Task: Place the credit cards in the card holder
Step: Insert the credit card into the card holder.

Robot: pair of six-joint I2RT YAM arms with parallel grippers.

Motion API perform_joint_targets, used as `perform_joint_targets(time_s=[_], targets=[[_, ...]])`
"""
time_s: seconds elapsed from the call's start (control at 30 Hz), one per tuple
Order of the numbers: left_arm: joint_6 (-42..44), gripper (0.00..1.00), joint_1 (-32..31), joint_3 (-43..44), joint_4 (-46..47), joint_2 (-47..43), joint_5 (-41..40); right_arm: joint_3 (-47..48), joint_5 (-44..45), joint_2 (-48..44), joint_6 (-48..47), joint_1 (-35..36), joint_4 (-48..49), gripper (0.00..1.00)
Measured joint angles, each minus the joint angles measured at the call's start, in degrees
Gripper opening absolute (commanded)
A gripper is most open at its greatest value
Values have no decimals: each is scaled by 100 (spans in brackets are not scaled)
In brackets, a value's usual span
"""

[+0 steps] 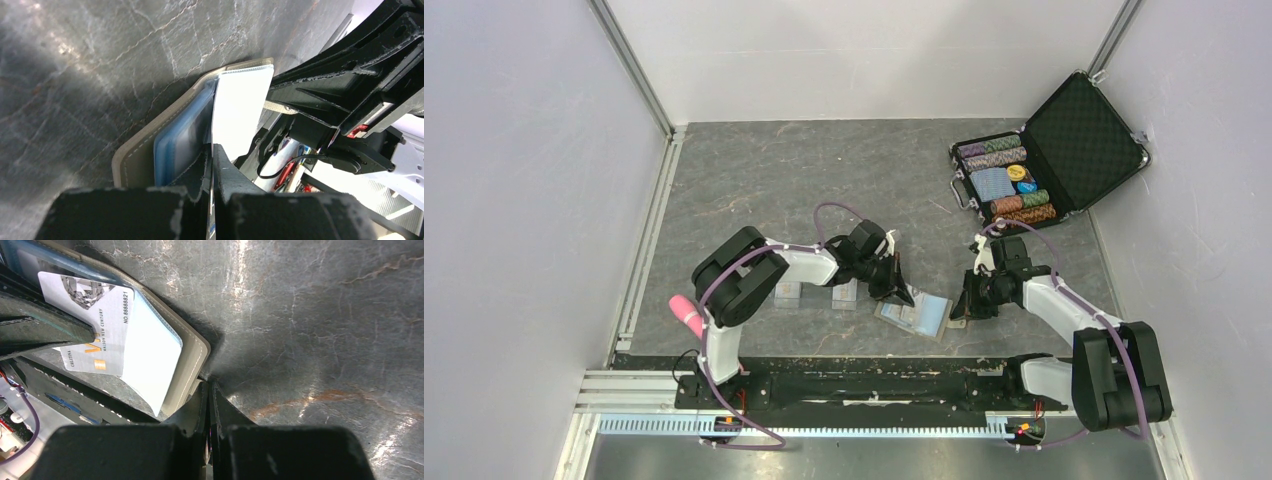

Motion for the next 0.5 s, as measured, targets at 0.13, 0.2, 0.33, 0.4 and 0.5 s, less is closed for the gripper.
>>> perform_joint_targets(time_s=[0.13,0.2,0.33,0.4,0.5], targets=[[9,2,-11,15,-372,-120,-144,17,-7,33,0,2,15,0],[26,2,-15,76,-564,-129,-177,22,-7,42,-2,2,20,0],[90,2,-48,170,-713,-129,-201,33,-33,74,-2,2,20,0],[111,2,-59,175,-710,-129,-197,37,-39,83,-2,2,20,0],[111,2,-74,175,-649,-127,-146,42,-44,98,-4,2,20,0]])
